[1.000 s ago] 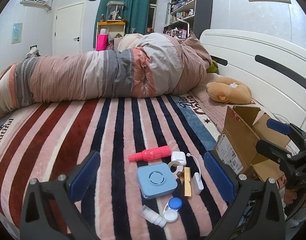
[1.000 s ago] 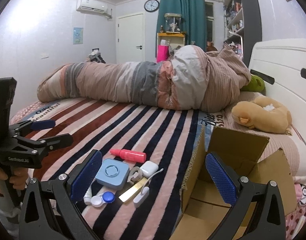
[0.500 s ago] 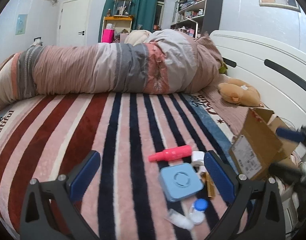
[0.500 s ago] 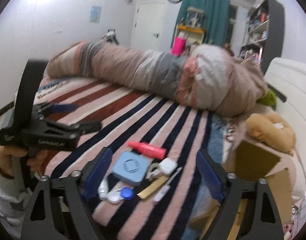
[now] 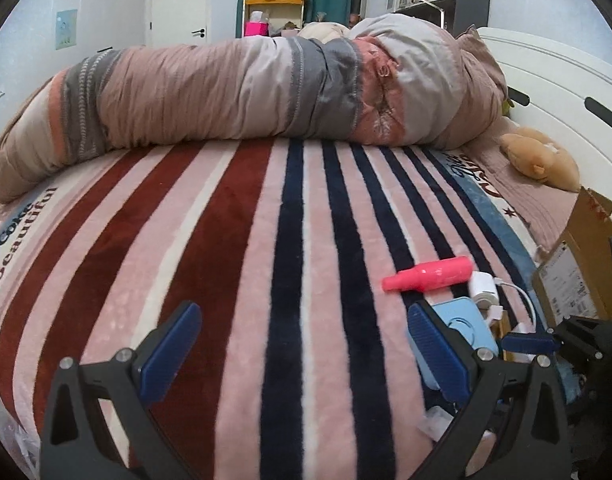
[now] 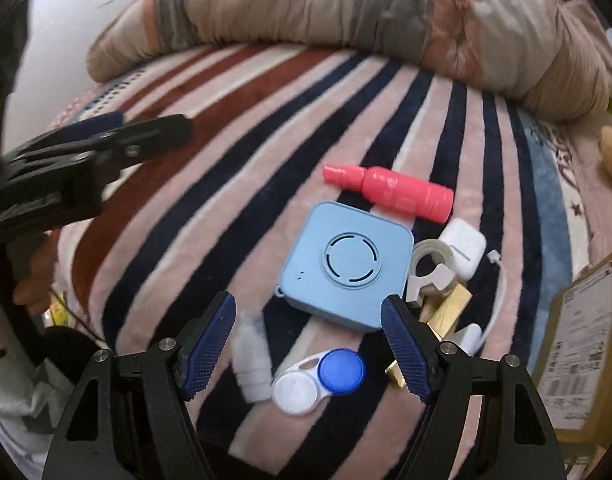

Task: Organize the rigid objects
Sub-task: 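Move the right gripper down over the light-blue square speaker, then close the right gripper on the light-blue speaker and lift it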

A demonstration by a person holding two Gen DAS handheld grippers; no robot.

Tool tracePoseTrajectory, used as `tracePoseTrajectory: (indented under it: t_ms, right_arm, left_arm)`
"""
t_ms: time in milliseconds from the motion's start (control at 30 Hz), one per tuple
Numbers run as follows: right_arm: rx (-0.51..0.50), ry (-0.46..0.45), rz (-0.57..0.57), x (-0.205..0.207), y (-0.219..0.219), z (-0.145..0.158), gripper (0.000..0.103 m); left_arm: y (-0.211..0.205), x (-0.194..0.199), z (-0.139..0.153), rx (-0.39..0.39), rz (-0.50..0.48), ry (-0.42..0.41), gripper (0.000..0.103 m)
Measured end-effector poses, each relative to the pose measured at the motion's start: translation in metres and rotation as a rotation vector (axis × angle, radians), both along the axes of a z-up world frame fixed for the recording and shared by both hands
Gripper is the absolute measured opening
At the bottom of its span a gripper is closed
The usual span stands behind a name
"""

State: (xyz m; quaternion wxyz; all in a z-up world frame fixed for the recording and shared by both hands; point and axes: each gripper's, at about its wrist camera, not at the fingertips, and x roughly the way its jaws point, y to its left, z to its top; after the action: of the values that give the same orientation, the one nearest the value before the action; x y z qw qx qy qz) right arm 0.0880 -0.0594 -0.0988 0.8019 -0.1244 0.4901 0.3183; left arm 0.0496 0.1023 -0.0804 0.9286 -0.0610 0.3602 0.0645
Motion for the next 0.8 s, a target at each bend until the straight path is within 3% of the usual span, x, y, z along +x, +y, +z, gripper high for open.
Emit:
tracePoseTrajectory:
  t_ms: [133,200,533,800]
  right_arm:
    - [-0.072,-0.002,-0.046,0.014,0.009,-0.015,0.075]
    - [-0.082,0.005,-0.059,0.02,0.012,-0.021,0.082]
    - [-0.038,0.036,-0.048,0.042,0.028,-0.034,0.086]
    - [-0.072,0.017,0.01,0.049,0.043,-0.044,0.078]
  left_arm:
    - [0.004,-0.001,-0.003,0.014,0.015,-0.016,0.102]
    - [0.006,-0.001,-0.004,0.018,0.02,-0.016,0.102]
    - [0.03,0.006,-0.02,-0.231,-0.032,0.051,0.103]
    - [0.028,0.006,-0.022,-0.277,-0.06,0.044,0.102]
